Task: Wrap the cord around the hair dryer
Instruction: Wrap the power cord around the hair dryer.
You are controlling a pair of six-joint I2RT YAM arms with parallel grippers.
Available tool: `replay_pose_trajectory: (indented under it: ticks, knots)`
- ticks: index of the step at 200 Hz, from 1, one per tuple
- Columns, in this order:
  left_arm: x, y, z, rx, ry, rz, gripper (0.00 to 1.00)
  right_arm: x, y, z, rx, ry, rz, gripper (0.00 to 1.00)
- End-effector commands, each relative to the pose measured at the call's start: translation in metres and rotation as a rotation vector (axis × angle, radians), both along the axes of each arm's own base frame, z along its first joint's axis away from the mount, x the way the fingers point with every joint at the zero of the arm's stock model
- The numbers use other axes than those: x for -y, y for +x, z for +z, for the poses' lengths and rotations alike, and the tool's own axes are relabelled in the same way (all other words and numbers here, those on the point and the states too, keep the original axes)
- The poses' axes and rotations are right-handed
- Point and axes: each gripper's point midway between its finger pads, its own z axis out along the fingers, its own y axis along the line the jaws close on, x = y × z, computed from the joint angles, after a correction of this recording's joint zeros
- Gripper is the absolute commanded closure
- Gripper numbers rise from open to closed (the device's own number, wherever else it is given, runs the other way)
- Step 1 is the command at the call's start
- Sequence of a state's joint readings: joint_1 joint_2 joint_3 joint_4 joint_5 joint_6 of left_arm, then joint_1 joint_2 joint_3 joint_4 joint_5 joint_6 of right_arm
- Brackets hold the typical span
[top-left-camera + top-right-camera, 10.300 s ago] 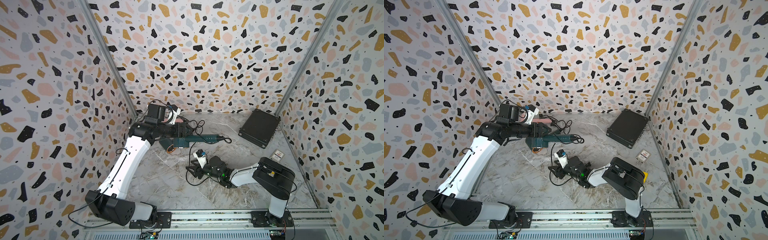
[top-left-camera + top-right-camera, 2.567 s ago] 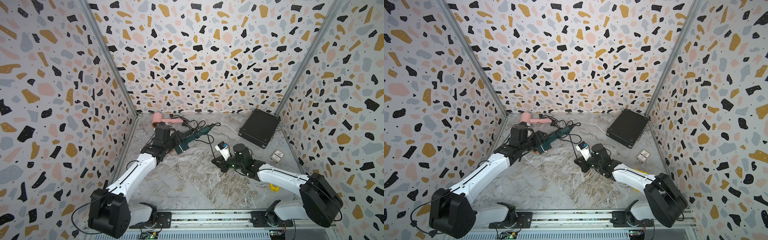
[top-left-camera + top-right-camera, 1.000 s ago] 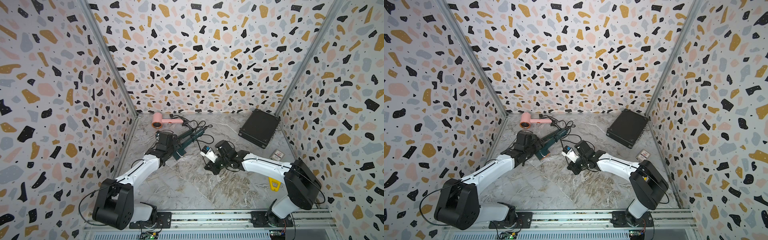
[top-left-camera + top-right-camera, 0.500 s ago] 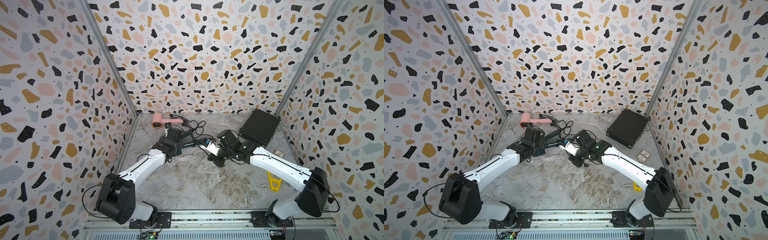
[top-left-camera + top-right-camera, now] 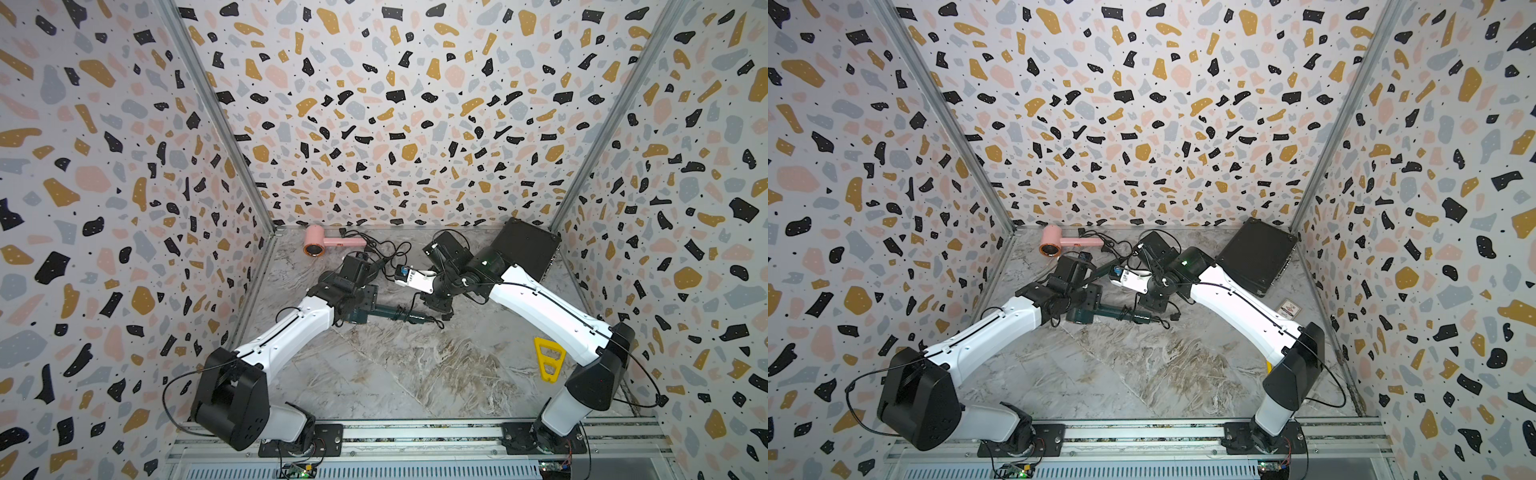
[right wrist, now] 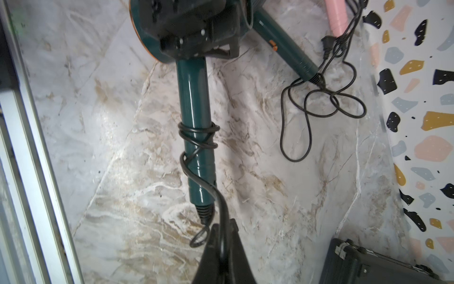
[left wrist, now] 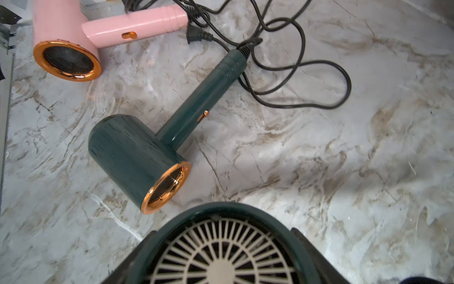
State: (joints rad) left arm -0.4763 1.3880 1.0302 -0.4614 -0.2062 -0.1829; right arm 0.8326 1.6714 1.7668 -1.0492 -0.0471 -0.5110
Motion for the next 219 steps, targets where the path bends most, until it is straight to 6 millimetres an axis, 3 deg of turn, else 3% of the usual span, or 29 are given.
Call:
replay_pose_trajectory:
  ticks: [1, 27, 43, 72, 113, 130, 173, 219]
  knots:
    - [-0.013, -0.017, 0.007, -0.002, 0.130, -0.057, 1.00, 0.037, 0.007, 0.029, 0.114, -0.132, -0.005, 1.00]
    - [-0.035, -0.015, 0.020, 0.055, 0.213, 0.038, 1.00, 0.047, 0.014, 0.037, 0.123, -0.166, -0.023, 1.00]
    - [-0.034, -0.018, 0.019, 0.047, 0.205, 0.033, 1.00, 0.047, 0.020, 0.041, 0.139, -0.147, -0.019, 1.00]
    - [-0.010, -0.032, 0.017, 0.009, 0.110, -0.076, 1.00, 0.041, 0.040, 0.034, 0.172, -0.077, 0.005, 1.00]
    - [0.006, -0.068, 0.006, -0.111, 0.184, -0.253, 1.00, 0.035, 0.037, 0.019, 0.057, 0.003, 0.113, 1.00]
    - [0.022, -0.086, 0.005, -0.159, 0.108, -0.340, 1.00, 0.031, 0.031, 0.017, 0.012, 0.053, 0.159, 1.00]
    - [0.071, -0.115, 0.031, -0.169, -0.212, -0.513, 1.00, 0.016, 0.011, 0.010, -0.151, 0.206, 0.264, 1.00]
    - [0.108, -0.122, 0.070, -0.110, -0.474, -0.599, 1.00, 0.011, 0.006, 0.015, -0.294, 0.390, 0.268, 1.00]
